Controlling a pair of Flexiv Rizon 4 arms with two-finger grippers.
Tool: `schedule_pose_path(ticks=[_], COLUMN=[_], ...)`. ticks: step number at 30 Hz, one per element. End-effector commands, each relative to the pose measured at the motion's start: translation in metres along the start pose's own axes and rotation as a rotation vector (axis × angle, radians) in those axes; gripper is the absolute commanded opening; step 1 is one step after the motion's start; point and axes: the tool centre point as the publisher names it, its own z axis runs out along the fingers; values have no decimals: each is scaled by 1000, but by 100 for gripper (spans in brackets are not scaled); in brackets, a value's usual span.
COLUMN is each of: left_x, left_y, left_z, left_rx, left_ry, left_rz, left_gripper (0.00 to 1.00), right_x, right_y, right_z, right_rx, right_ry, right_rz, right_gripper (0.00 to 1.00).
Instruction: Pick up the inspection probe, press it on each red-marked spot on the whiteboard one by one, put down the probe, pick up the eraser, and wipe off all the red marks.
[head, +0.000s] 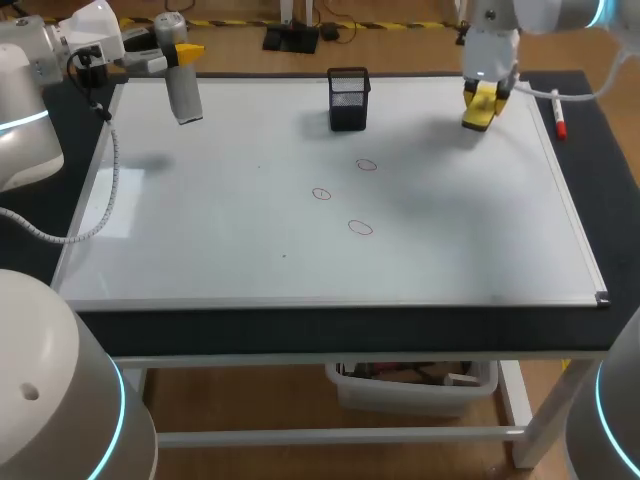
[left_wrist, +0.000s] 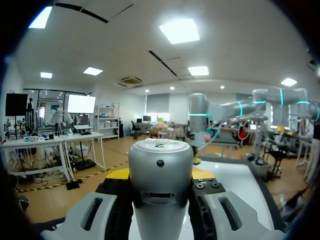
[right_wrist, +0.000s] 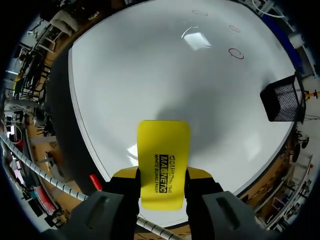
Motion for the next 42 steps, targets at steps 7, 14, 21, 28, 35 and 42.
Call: schedule_pose_path(ticks=[7,14,21,28,35,42], left_x=[1,1,1,1,1,6], left_y=[0,0,0,0,0,-1], left_z=[0,0,0,0,0,3], left_rx=[3,3,3,3,3,5], left_ry=[-4,-4,-4,-4,-4,9], left_rz=[3,3,3,3,3,6], left_gripper=[0,0,0,0,0,0], right_x=[38,49,57,57,57,57], right_y=[19,23,25,24,24,24], right_z=[-2,0,1,0,0,0], right_rx=[-2,-9,-2,-11,-11,-11], right_ry=[-21,-21,-6,6,6,6], right_rz=[97,132,145,162,162,162], right_gripper=[0,0,0,0,0,0])
